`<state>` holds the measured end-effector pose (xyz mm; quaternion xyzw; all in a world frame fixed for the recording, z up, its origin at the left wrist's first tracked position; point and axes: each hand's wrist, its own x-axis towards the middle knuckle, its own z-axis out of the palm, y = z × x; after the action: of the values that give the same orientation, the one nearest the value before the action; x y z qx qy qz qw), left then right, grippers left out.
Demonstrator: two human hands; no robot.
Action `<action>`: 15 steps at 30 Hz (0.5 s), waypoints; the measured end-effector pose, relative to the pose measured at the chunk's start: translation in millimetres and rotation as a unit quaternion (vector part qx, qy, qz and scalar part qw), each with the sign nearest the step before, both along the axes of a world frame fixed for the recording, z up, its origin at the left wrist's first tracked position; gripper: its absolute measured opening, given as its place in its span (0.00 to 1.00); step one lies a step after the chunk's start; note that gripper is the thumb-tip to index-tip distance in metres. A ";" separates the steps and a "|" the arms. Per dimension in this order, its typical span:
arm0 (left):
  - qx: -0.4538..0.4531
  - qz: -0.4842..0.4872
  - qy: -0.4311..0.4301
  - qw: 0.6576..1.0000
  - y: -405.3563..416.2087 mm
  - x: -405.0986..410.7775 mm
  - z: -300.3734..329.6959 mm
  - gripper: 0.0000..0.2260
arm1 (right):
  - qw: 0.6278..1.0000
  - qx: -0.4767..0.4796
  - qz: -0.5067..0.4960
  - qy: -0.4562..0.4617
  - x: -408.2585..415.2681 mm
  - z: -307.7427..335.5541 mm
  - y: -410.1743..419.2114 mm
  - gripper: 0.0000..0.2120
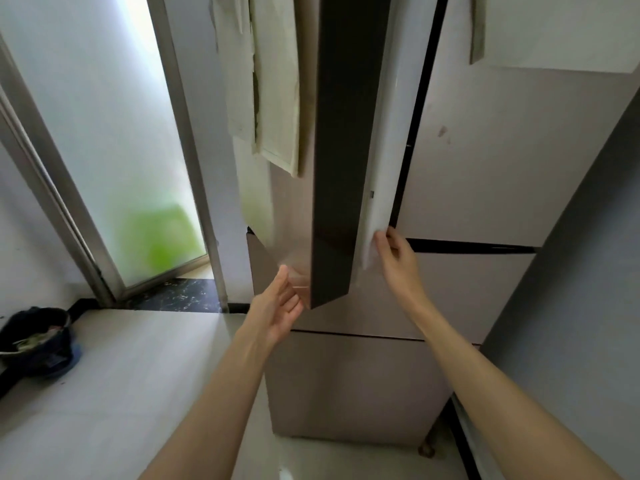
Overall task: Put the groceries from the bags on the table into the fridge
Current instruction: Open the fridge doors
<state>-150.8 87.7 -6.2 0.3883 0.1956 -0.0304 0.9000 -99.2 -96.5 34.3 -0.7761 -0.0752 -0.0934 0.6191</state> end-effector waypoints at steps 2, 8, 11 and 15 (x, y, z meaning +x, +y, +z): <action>0.062 -0.032 -0.005 0.998 22.2 -13.8 5.1 0.31 | 1.000 -0.007 -0.010 -0.015 -17.2 -2.7 12.2 0.23; 0.282 -0.040 -0.057 0.957 78.6 -60.6 25.9 0.23 | 0.998 -0.019 -0.039 -0.049 -65.3 -19.7 61.5 0.23; 0.357 0.119 -0.052 0.925 92.1 -85.4 31.4 0.14 | 0.997 -0.026 -0.033 -0.064 -90.7 -21.7 92.2 0.20; 0.415 0.208 -0.100 0.880 119.7 -108.5 38.8 0.10 | 0.990 -0.090 -0.004 -0.108 -115.7 -19.3 125.1 0.18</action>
<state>-259.3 207.5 32.6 0.6775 0.1754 0.2809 0.6568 -214.8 28.5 14.9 -0.8143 -0.1461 -0.1721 0.5347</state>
